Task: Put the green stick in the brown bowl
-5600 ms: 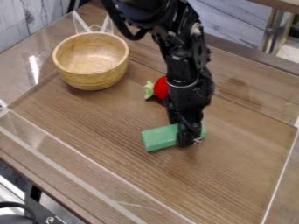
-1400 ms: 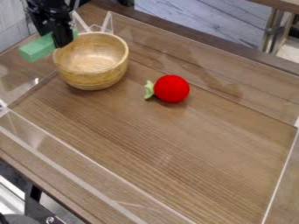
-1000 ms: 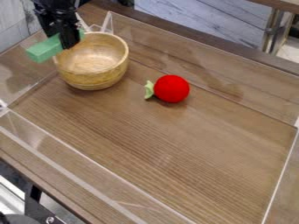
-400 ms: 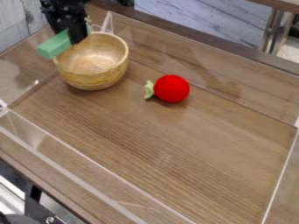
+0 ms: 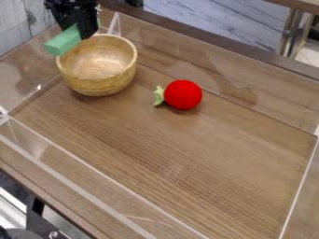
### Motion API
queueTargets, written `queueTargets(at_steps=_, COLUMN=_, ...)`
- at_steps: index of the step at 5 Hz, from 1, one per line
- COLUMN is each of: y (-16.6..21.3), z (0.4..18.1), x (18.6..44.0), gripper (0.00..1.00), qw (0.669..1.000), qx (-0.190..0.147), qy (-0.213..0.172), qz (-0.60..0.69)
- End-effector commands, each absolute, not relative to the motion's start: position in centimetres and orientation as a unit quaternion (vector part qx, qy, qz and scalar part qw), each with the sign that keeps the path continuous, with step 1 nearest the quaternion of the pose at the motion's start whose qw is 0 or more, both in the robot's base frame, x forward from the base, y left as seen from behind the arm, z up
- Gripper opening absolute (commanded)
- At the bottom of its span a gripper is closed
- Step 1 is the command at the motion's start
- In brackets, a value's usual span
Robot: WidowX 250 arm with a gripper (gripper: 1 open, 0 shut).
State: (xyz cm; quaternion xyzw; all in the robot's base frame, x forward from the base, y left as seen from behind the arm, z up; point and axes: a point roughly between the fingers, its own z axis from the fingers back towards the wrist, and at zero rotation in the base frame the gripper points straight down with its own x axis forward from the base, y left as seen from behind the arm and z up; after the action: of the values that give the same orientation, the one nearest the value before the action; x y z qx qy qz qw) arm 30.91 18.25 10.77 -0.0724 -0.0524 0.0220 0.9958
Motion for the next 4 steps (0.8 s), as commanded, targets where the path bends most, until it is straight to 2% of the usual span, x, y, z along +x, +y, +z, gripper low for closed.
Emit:
queueTargets(at_steps=1, y=18.1, z=14.6, x=30.3, gripper=0.0, qw=0.992, qx=-0.06, qy=-0.095, qz=0.06)
queueTargets(at_steps=2, y=19.4, z=15.6, x=30.6, gripper=0.0, qw=0.988, qx=-0.071, qy=-0.098, qz=0.101)
queueTargets(at_steps=3, y=20.7, z=15.7, x=30.7, gripper=0.0, qw=0.982, qx=-0.073, qy=-0.096, qz=0.142)
queueTargets(at_steps=4, y=19.7, z=15.5, x=30.9, gripper=0.0, qw=0.978, qx=-0.077, qy=-0.092, qz=0.169)
